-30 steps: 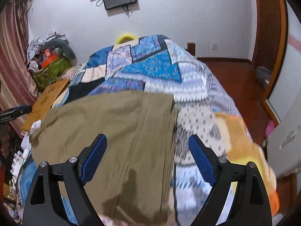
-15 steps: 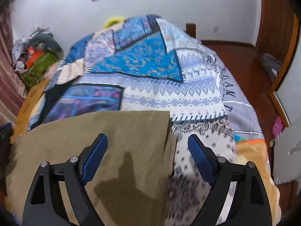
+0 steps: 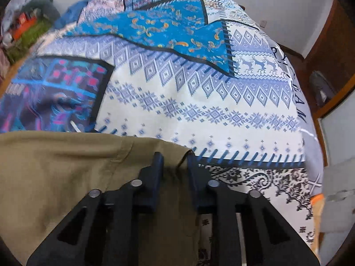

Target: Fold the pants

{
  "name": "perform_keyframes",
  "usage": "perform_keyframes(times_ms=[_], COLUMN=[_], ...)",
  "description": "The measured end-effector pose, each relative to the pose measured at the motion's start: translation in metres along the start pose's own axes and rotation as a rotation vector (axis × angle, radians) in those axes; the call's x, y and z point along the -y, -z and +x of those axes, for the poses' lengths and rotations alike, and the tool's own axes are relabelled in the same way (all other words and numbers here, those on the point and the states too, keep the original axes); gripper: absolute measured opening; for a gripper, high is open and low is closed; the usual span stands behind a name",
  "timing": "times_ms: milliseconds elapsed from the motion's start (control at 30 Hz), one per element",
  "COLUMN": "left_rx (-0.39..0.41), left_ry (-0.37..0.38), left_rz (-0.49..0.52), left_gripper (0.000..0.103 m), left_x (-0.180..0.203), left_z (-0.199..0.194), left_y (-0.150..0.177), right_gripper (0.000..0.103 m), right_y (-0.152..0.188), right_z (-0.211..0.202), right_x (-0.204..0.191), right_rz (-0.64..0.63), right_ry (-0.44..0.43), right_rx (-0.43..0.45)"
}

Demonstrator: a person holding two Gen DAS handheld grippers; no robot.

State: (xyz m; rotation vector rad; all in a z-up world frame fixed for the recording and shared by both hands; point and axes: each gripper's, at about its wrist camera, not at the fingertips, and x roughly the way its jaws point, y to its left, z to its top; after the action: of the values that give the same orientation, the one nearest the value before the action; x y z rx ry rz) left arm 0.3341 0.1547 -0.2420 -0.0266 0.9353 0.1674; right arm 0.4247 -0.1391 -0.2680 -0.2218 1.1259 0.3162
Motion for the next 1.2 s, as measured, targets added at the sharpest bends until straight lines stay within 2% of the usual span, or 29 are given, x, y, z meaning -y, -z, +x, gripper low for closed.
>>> perform_keyframes(times_ms=[33,67,100,133,167,200,233,267,300,367,433,567,667,733,800,867,967,1133,1200], left_rx=[0.006,0.009,0.02,0.036,0.046,0.048,0.045,0.047,0.058,0.084,0.088,0.054,0.031,-0.012,-0.068,-0.089,-0.076,-0.037,-0.014], left_ry=[-0.011,-0.037,-0.136,-0.169,-0.143,-0.071,-0.023,0.02,0.052,0.073,0.097,0.15,0.077,0.029,-0.021,-0.013,0.006,-0.032,-0.055], left_rz=[-0.014,-0.019,-0.012,-0.01,-0.017,-0.046,-0.071,-0.095,-0.113,-0.119,-0.105,-0.041,0.005,0.06,0.1,0.116,0.074,0.064,0.071], left_gripper=[0.079,0.074,0.071,0.071,0.071,0.071,0.072,0.073,0.075,0.08,0.08,0.083,0.083,0.083,0.085,0.086,0.087,0.087,0.085], left_x=[-0.002,-0.004,-0.005,-0.008,-0.013,-0.021,-0.026,-0.031,-0.034,-0.034,-0.028,-0.004,0.011,0.019,0.023,0.021,0.013,0.011,0.011], left_z=[-0.003,-0.006,-0.01,-0.015,-0.019,-0.026,-0.029,-0.034,-0.038,-0.046,-0.049,-0.043,-0.029,-0.01,0.011,0.025,0.022,0.012,0.002], left_y=[-0.001,-0.002,-0.004,-0.005,-0.005,-0.006,-0.008,-0.009,-0.011,-0.016,-0.022,-0.034,-0.033,-0.03,-0.023,-0.015,-0.014,-0.009,-0.01], right_gripper=[0.019,0.019,0.019,0.019,0.02,0.02,0.023,0.031,0.037,0.059,0.061,0.061,0.061,0.061,0.061,0.061,0.064,0.067,0.072], right_y=[-0.001,-0.003,-0.004,-0.004,-0.006,-0.005,-0.004,-0.003,-0.003,-0.002,-0.008,-0.013,-0.018,-0.014,-0.013,-0.006,0.005,0.03,0.041], right_z=[-0.001,-0.004,-0.01,-0.019,-0.03,-0.049,-0.063,-0.08,-0.097,-0.127,-0.138,-0.144,-0.124,-0.11,-0.088,-0.064,-0.076,-0.087,-0.095], right_x=[-0.002,-0.004,-0.007,-0.009,-0.013,-0.017,-0.019,-0.023,-0.028,-0.041,-0.058,-0.107,-0.134,-0.144,-0.15,-0.151,-0.141,-0.107,-0.096], right_rz=[-0.011,-0.018,-0.029,-0.04,-0.049,-0.057,-0.059,-0.059,-0.055,-0.038,-0.045,-0.108,-0.161,-0.185,-0.198,-0.208,-0.25,-0.222,-0.218], right_ry=[0.012,0.023,0.045,0.075,0.089,0.084,0.072,0.051,0.018,-0.082,-0.18,-0.318,-0.334,-0.33,-0.335,-0.343,-0.321,-0.339,-0.29], right_rx=[-0.013,-0.024,-0.038,-0.029,0.002,0.058,0.094,0.128,0.159,0.216,0.225,0.19,0.127,0.077,-0.019,-0.109,-0.061,-0.052,-0.043])
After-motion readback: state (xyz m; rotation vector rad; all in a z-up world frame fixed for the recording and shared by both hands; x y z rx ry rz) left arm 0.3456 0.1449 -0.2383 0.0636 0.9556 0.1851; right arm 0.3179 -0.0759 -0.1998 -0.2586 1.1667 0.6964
